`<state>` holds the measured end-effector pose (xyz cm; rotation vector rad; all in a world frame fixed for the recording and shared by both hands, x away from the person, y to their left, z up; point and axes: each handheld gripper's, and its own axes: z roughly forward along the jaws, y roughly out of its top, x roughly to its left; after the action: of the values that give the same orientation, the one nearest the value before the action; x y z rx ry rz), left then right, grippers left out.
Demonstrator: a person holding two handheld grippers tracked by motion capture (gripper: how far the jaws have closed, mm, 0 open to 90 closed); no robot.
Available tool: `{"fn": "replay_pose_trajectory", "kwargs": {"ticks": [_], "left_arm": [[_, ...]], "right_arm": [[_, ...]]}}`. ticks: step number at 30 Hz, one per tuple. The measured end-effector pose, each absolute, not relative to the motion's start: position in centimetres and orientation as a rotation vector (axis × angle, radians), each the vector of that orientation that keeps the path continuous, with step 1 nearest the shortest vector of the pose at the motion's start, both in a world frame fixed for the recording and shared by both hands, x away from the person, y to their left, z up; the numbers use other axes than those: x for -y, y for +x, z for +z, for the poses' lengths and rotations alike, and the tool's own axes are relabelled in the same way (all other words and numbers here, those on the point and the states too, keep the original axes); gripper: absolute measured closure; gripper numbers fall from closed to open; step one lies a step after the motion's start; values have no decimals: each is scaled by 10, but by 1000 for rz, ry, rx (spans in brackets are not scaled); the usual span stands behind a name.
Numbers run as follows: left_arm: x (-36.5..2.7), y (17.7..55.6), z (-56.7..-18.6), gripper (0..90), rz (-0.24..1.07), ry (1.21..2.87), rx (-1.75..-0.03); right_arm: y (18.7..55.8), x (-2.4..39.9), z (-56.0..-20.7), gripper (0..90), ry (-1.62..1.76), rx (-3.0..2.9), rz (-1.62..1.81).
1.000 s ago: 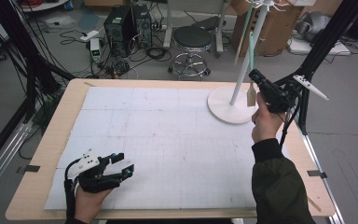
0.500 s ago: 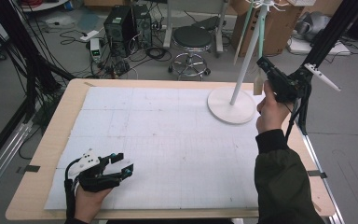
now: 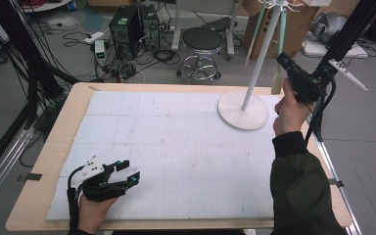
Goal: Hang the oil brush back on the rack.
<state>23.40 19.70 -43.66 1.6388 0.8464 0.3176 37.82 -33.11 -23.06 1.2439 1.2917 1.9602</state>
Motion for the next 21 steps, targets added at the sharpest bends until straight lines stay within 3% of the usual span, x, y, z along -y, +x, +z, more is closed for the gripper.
{"fn": "replay_pose_trajectory", "kwargs": {"ticks": [21], "left_arm": [[-198, 235, -436, 362, 318, 1632, -843]], "right_arm": [[391, 329, -230, 833, 1303, -1292, 1904]]}}
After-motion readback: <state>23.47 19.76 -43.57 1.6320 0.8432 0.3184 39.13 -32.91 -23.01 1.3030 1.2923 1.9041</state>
